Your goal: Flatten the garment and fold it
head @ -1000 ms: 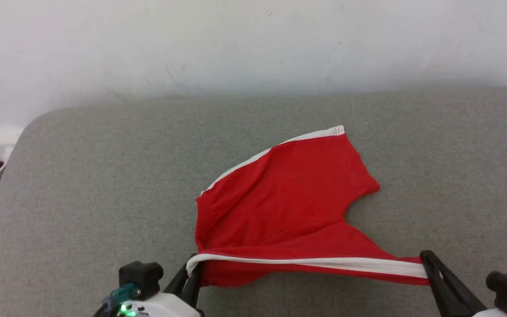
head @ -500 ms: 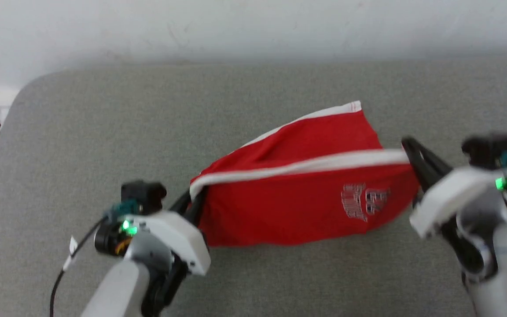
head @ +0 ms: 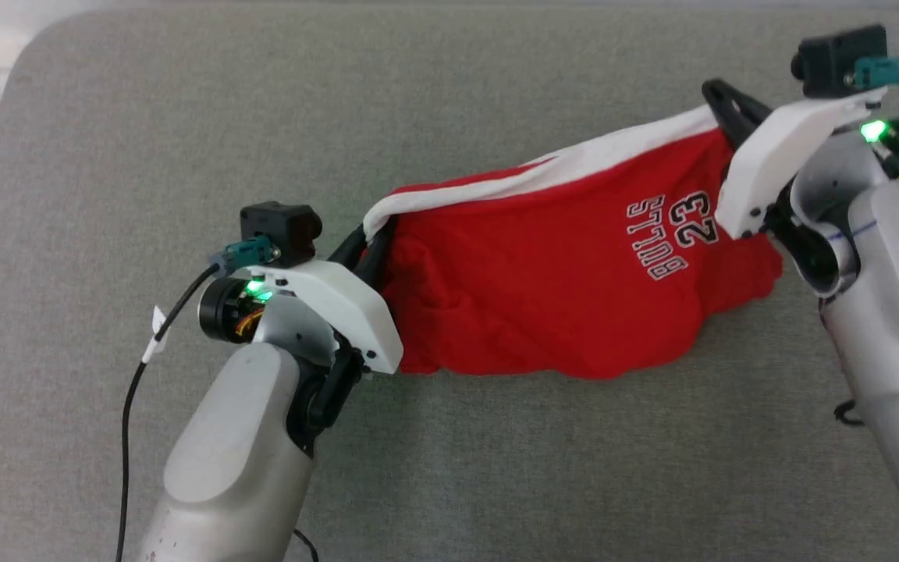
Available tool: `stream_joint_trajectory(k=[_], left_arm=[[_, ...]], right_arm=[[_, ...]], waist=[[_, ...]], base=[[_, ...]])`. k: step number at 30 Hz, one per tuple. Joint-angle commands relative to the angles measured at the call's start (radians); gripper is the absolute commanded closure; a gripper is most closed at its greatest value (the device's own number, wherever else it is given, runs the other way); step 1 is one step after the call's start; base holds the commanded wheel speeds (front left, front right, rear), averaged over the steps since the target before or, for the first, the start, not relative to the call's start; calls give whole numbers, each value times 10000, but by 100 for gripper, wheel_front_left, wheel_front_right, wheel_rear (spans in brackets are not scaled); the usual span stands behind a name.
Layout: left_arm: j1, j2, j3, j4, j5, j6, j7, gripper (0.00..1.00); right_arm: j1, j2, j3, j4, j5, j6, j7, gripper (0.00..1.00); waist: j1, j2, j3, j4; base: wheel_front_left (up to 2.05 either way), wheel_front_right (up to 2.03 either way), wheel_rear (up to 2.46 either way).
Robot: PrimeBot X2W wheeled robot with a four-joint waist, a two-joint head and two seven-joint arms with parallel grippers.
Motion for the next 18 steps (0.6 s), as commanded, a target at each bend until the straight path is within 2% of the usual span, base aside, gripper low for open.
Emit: stream_joint_trajectory(k=[1,6,7,8,9,10,11,12,18], left_arm=[[-207,-69,18,230,-42,-36,-116,100],[-416,-165,-69,836,-144,-211,-238,100],[-441,-207,-123,941,-199,-298,-239,100],[-462,-240,-186,1035,-223,-361,-242,92],[-475,-266,-242,1126,-237,-405,-248,76],[-471,-295,-275,1204,-282,-444,-255,58],[-460,-307,-303,1275,-283,-456,-296,21],[-427,-310,-329,1337,-261,-445,-348,0],[204,-354,-138,1244,-361,-131,-1028,0]], right_arm=[[-475,-31,210,489,52,-9,-309,100],[-1220,143,811,2117,15,-9,-1001,100],[-1291,196,961,2423,-25,-9,-1127,84],[-1332,250,1079,2688,-31,-9,-1291,60],[-1353,311,1165,2948,2,-9,-1465,4],[-1364,358,1270,3178,21,-9,-1650,0],[-1354,390,1391,3384,23,-9,-1854,0],[-1334,432,1469,3564,58,-9,-2091,0],[-936,540,1898,3911,209,-9,-4109,0]], waist=[[-3,0,560,343],[-3,0,732,284],[-3,0,735,272],[-3,0,718,262],[-3,0,680,247],[-3,0,630,229],[-3,0,547,213],[-3,0,452,187],[-3,0,-334,23]], base=[[0,0,0],[0,0,0],[0,0,0],[0,0,0],[0,0,0],[0,0,0],[0,0,0],[0,0,0],[0,0,0]])
